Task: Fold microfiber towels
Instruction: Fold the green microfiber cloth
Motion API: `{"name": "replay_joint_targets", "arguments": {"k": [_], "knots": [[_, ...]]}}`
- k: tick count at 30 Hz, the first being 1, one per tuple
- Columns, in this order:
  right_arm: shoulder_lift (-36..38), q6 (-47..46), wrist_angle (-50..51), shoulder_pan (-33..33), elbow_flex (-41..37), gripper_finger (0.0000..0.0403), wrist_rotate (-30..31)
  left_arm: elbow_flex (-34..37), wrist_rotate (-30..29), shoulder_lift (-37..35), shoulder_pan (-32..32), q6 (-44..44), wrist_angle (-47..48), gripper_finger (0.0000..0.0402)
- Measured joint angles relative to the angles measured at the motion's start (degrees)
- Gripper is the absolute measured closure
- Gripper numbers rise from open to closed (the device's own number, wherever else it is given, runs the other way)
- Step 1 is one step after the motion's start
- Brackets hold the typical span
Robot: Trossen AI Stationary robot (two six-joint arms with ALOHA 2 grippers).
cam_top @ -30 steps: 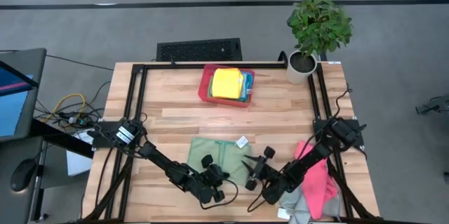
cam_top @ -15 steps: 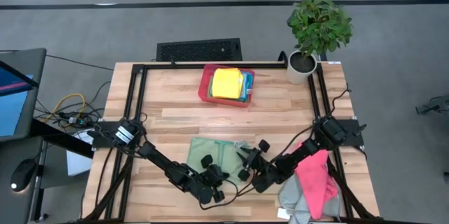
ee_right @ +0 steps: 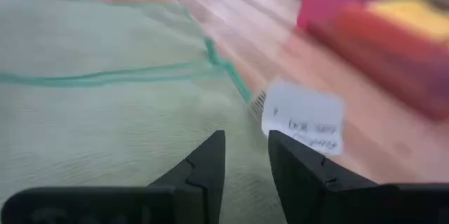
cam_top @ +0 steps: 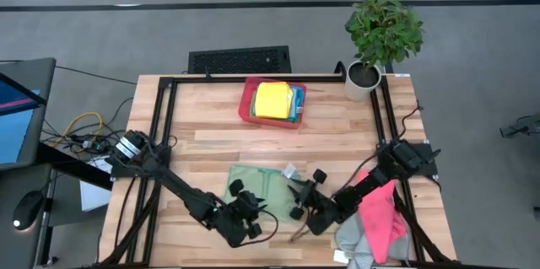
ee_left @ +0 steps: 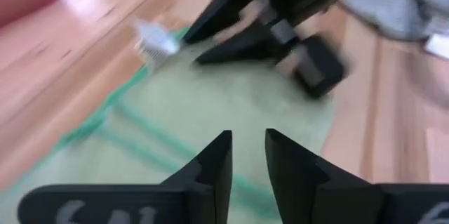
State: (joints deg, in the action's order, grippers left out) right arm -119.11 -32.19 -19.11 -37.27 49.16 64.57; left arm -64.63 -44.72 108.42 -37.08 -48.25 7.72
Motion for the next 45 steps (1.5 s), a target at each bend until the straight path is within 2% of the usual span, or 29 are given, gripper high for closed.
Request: {"name": "replay_joint_targets", "arguments": {"k": [6,9,13,15,17,19,21,24,26,29,34,39,45], "knots": [[8.2,7.9,-0.6,-4.0,0.2,0.0267,1.1,0.1,-7.1,0.0,-7.2,-23.6,15.3,0.0319],[10.8,7.8,-0.9,-4.3,0.2,0.0267,-2.8,0.1,-8.1,0.0,-10.8,-37.5,21.0,0.0319],[10.4,7.6,-3.3,-4.5,0.2,0.0267,-10.6,0.1,-11.4,0.0,-16.7,-53.5,26.1,0.0319],[9.2,7.3,-4.7,-4.8,0.2,0.0267,-11.5,0.1,-12.2,0.0,-19.4,-61.2,29.5,0.0316],[7.9,7.1,-5.9,-4.8,0.2,0.0267,-11.8,0.1,-12.1,0.2,-21.5,-64.1,31.8,0.0305],[6.9,6.9,-7.2,-4.8,0.2,0.0267,-12.1,0.0,-11.5,1.3,-22.3,-61.8,32.2,0.0284],[6.4,6.9,-7.6,-4.7,0.2,0.0267,-12.3,0.1,-9.6,2.2,-22.1,-54.3,33.2,0.0257],[6.9,8.1,-8.6,-4.9,0.2,0.0267,-12.3,0.1,-1.2,1.9,-19.9,-42.0,37.4,0.021],[7.9,9.9,-10.2,-5.3,0.2,0.0267,-12.3,0.1,3.4,1.1,-18.1,-38.9,42.5,0.018],[9.2,12.3,-11.7,-5.7,0.2,0.0267,-12.3,0.2,3.4,0.6,-16.2,-35.7,45.6,0.0148],[9.7,12.7,-11.8,-5.6,0.2,0.0267,-12.2,1.6,-0.9,0.7,-17.2,-26.7,41.4,0.014],[9.7,12.7,-11.4,-5.6,0.2,0.0267,-12.2,5.9,1.1,0.7,-18.6,-13.2,30.3,0.0146],[9.7,12.6,-11.4,-5.6,0.2,0.0267,-12.2,8.3,-2.1,0.6,-17.9,-9.2,29.5,0.0147]]}}
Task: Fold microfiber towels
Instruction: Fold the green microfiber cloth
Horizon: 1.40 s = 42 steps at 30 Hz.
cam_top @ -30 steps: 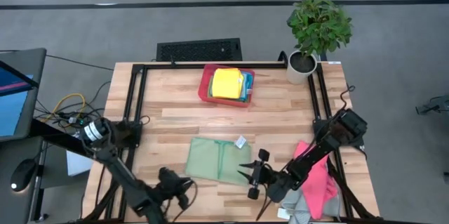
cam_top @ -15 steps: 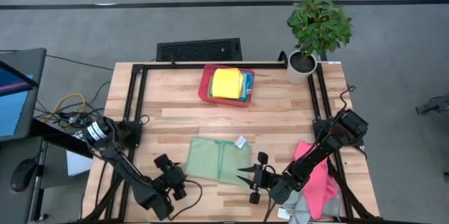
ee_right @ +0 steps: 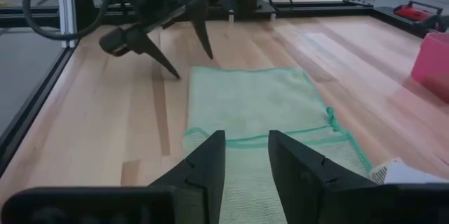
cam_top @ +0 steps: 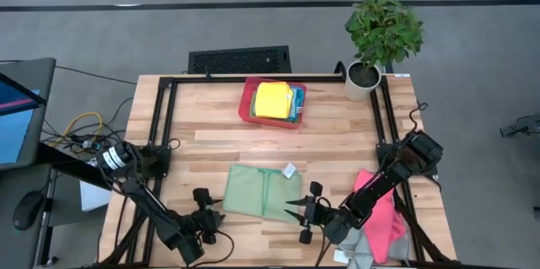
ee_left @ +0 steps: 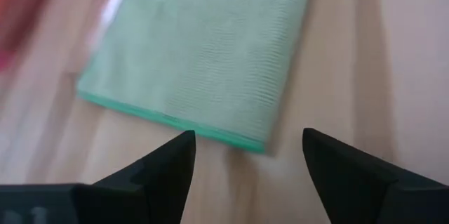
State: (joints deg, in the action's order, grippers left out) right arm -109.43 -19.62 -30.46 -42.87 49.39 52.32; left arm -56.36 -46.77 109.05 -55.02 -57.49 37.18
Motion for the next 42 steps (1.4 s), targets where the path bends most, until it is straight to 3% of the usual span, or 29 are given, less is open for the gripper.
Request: {"name": "replay_joint_targets", "arguments": {"k": [8,12,22,29,33,42], "knots": [[0.0,-0.3,0.0,0.7,0.0,0.0267,0.0,1.2,-0.2,0.1,0.8,11.4,-6.3,0.015],[0.0,-0.5,-0.5,1.0,0.0,0.0267,0.0,1.3,-1.0,0.3,1.7,13.4,-7.4,0.017],[-0.2,-3.1,-2.1,1.4,0.0,0.0267,-5.5,2.9,1.8,0.5,2.9,13.4,-7.9,0.0313],[-0.3,-3.3,-3.2,1.5,0.3,0.0267,-7.9,3.7,3.4,0.6,3.1,11.9,-8.8,0.0388],[-1.9,-3.3,-3.2,2.7,1.5,0.0269,-13.0,2.3,3.4,0.7,3.3,14.4,-7.5,0.0396],[-9.7,1.3,-3.0,7.0,8.4,0.0285,-18.6,0.8,4.7,0.7,4.5,14.4,-6.3,0.0398]]}}
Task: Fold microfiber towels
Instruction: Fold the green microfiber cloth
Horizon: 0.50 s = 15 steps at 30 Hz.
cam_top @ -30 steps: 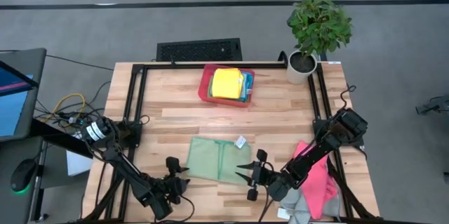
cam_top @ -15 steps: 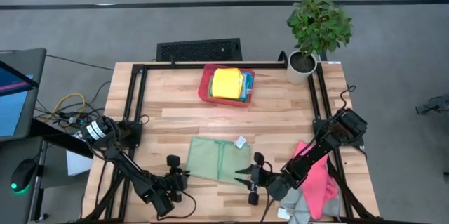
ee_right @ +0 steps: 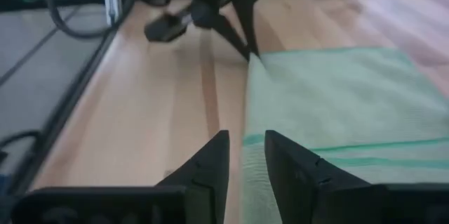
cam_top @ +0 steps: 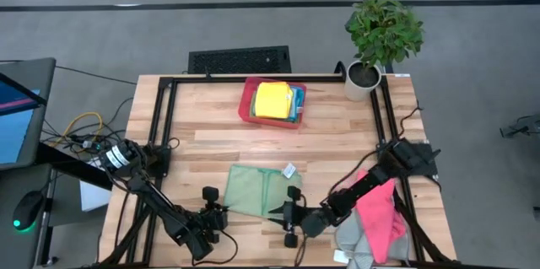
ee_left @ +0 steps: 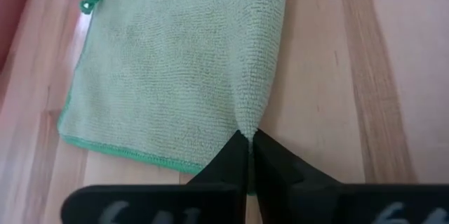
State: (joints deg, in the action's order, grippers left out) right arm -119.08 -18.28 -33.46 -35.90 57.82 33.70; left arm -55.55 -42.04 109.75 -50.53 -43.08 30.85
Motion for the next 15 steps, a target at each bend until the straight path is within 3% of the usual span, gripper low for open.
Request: {"name": "replay_joint_targets", "arguments": {"k": [5,15], "knots": [[-3.3,-0.3,0.2,1.0,1.1,0.0291,0.7,0.0,-0.1,0.0,0.0,-0.5,-0.1,0.0398],[-4.9,-2.4,0.6,1.2,1.2,0.0352,0.1,0.0,-0.4,0.0,0.1,-0.8,-0.1,0.0397]]}}
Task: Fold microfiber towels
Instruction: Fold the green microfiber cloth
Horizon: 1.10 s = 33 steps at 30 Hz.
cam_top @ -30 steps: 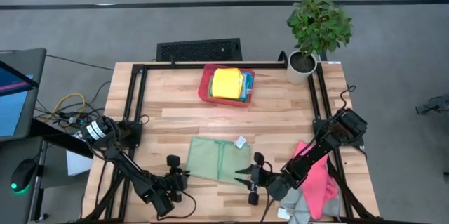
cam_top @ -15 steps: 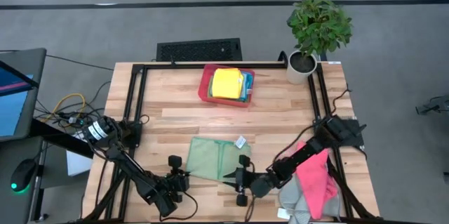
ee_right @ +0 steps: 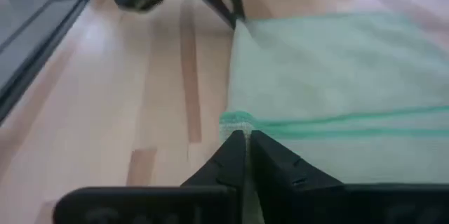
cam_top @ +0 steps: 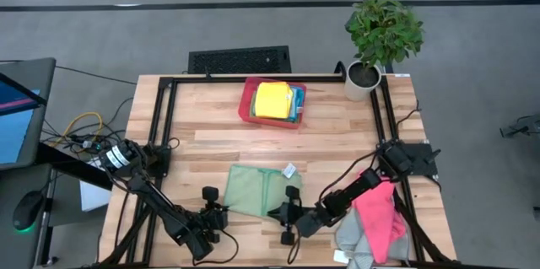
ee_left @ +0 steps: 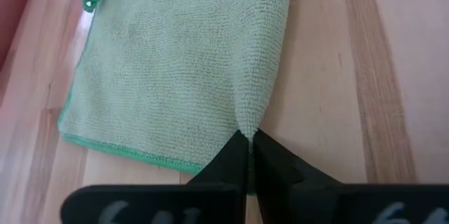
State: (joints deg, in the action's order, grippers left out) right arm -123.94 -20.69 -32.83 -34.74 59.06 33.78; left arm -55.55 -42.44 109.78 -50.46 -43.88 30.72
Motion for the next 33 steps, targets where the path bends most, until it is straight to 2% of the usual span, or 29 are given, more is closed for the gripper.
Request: {"name": "replay_joint_targets", "arguments": {"k": [4,9,13,21,27,33], "knots": [[-0.4,-0.2,1.1,0.1,-0.3,0.0363,0.2,-1.2,0.3,0.1,0.2,0.3,1.1,0.0397],[-0.3,-0.3,1.3,0.4,-0.3,0.0373,0.2,-6.2,0.7,0.3,1.7,3.3,6.5,0.0397],[-0.3,-0.3,1.5,0.5,-0.3,0.0377,0.2,-10.2,0.4,0.3,3.6,9.3,8.3,0.0397],[-0.3,-2.0,2.6,0.5,-0.3,0.0377,-0.7,-18.3,-4.2,0.2,6.6,19.7,10.0,0.0397],[-0.3,-2.0,2.5,0.5,-0.3,0.0379,-0.9,-21.3,-4.1,0.1,9.3,30.4,1.0,0.0397],[-0.3,-1.9,2.5,0.5,-0.3,0.0376,-0.9,-21.4,1.3,0.1,12.6,37.9,-8.9,0.0397]]}}
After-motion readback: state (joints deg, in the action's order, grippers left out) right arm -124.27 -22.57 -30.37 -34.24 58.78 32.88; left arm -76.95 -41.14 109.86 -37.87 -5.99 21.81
